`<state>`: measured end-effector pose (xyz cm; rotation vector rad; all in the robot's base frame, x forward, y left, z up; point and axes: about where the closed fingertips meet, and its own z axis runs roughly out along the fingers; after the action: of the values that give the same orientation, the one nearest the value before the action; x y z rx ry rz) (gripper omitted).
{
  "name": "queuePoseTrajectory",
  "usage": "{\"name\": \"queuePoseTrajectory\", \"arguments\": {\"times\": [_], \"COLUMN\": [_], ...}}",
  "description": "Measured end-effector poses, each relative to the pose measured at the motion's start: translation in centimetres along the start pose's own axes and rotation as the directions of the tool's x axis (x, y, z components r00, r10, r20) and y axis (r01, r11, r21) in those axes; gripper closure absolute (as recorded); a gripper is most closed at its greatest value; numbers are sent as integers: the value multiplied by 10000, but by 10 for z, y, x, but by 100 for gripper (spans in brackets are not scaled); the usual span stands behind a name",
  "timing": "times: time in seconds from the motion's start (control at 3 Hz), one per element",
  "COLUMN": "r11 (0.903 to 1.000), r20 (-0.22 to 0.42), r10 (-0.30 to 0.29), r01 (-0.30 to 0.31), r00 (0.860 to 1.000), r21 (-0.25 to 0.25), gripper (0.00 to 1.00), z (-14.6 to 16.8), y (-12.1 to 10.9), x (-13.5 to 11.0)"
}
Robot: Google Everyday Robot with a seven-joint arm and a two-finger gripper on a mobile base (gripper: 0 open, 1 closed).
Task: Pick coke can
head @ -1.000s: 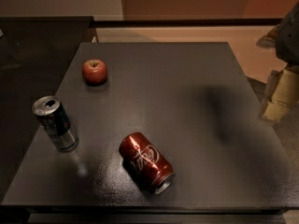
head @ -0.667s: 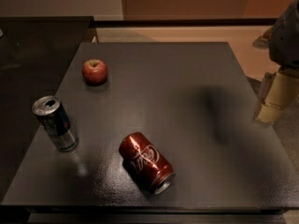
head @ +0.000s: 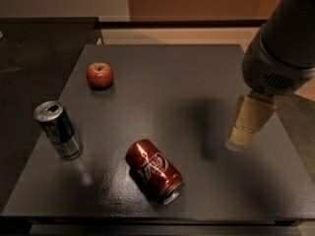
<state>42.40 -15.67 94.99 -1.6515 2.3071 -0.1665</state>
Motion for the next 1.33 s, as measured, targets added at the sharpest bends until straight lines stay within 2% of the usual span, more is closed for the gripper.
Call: {"name": "queuePoseTrajectory", "arguments": {"times": [0.33, 0.67, 1.0, 1.33], "r11": [9951, 9835, 9669, 9439], "r20": [-211, -542, -995, -1355], "r10": [858, 1576, 2346, 3164], "r01": [-867, -1617, -2427, -3259], "r00": [9961, 9860, 9670, 9389], "r21": [-482, -818, -784, -541], "gripper": [0, 0, 0, 0], "z": [17, 25, 28, 35], "y": [21, 39, 54, 69], "x": [-19, -40, -63, -86]}}
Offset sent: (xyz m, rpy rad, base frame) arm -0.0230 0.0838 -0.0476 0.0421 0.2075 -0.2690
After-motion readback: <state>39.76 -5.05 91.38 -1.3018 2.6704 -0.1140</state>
